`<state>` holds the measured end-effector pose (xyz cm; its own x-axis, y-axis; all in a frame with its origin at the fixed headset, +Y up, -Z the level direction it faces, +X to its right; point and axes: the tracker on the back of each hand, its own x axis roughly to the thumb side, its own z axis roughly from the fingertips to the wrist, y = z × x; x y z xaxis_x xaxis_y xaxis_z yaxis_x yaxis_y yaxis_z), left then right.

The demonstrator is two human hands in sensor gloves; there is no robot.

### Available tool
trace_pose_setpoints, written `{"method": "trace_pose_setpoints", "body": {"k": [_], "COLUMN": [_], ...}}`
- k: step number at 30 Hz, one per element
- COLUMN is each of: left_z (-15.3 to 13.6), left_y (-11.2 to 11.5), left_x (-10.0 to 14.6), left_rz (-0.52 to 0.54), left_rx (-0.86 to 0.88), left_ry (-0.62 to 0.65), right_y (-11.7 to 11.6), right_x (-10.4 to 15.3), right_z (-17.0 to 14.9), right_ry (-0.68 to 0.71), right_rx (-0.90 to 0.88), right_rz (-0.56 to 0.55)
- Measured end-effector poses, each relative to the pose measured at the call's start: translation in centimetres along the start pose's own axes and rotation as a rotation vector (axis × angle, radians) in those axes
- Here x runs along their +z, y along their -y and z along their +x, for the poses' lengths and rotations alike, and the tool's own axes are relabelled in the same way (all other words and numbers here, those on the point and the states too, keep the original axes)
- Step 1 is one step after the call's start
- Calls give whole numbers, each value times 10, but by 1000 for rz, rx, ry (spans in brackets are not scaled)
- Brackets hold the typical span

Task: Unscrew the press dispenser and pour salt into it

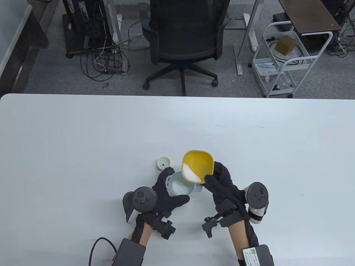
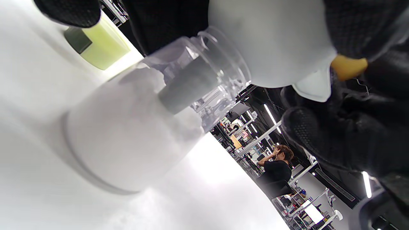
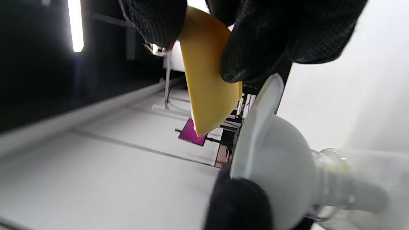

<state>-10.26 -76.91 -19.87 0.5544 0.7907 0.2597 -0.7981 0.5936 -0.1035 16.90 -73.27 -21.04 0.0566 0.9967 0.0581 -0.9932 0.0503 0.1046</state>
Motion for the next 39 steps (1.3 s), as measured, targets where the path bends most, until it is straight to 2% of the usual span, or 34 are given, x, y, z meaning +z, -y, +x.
{"method": "trace_pose_setpoints", "body": {"k": [3,5,14,19,24,31,39], "left_z": [0,0,0,0,0,0,0], "left_y": [0,0,0,0,0,0,0], "left_x": [0,0,0,0,0,0,0], "left_rz": [1,1,1,1,2,2,3], "left_rx": [-2,-2,-2,-6,-5,-4,-3], "left_ry": [1,1,1,2,2,2,2], "right_y": [17,27,60,77,89,96,95], "right_x": [-1,-2,-11,-38,-66,-84,-89], "right_z": [-16,-25,-42,-47,-52,-57,-57], "right_ry": [-112,-169,-273,-363,-415,-453,-492], "right_rx": [-201,-229,-130,-23,85,132,187], "right_rz": [-67,-90,-195,-202,-284,-352,-395]}}
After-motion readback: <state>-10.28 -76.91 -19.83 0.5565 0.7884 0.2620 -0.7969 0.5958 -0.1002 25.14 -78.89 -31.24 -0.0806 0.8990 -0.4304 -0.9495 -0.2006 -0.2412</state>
